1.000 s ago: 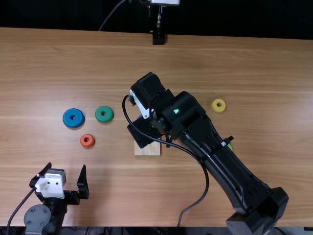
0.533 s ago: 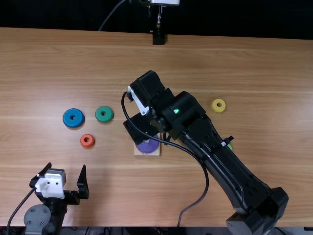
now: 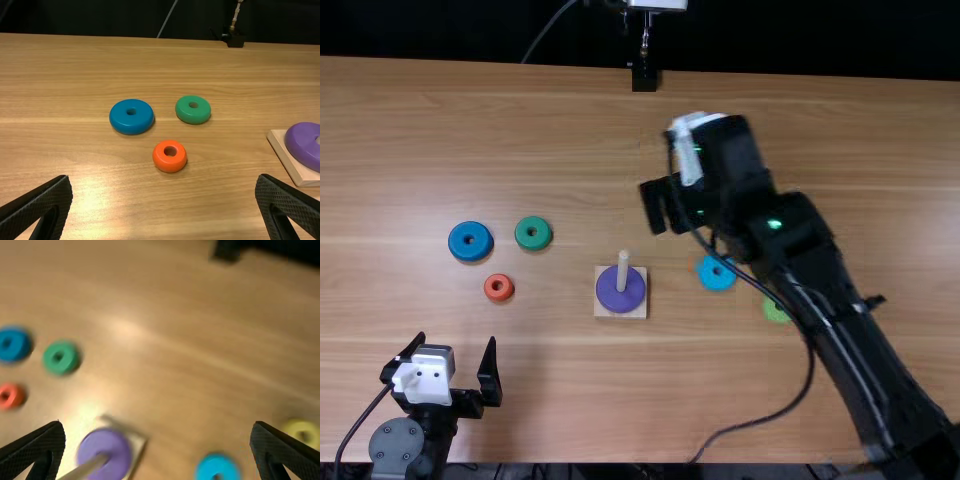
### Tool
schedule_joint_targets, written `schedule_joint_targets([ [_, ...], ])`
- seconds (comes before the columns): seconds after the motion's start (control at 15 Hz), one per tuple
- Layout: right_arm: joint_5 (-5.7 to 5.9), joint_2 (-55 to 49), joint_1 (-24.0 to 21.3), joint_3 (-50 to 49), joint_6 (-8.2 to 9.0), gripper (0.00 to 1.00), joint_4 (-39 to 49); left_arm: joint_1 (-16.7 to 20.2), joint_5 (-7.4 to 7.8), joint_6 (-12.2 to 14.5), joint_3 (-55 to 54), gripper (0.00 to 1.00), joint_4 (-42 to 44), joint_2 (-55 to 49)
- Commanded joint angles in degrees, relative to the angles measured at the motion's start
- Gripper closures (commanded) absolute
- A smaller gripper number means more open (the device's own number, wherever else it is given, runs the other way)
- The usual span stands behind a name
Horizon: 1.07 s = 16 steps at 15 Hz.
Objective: Build the Hanoi tower: stack the rings onto the peg from bottom to top in this color order: purple, dark blue, light blue, dark green, light green, yellow, orange.
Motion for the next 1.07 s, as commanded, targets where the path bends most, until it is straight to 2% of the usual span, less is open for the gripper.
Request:
schedule_joint_targets([
  [0.0, 0.18, -6.9, -3.5, -6.2, 0.06, 0.0, 4.1, 0.2, 0.68, 0.3, -6.0, 0.0, -4.5, -0.7],
  [0.27, 0.07, -22.5, -12.3, -26.7, -0.16, 0.0, 18.2, 0.2, 0.68, 0.3, -6.0, 0.0, -4.5, -0.7],
  [0.67, -0.03, -51.0, -22.0, -59.2, -0.16, 0.0, 36.7, 0.2, 0.68, 0.3, -6.0, 0.0, -4.5, -0.7],
  [0.8, -0.03, -60.7, -25.5, -67.6, -0.26, 0.0, 38.5, 0.2, 0.68, 0.3, -6.0, 0.0, -4.5, -0.7],
  [1.0, -0.14, -73.5, -27.3, -77.8, -0.47, 0.0, 38.5, 0.2, 0.68, 0.3, -6.0, 0.0, -4.5, -0.7],
])
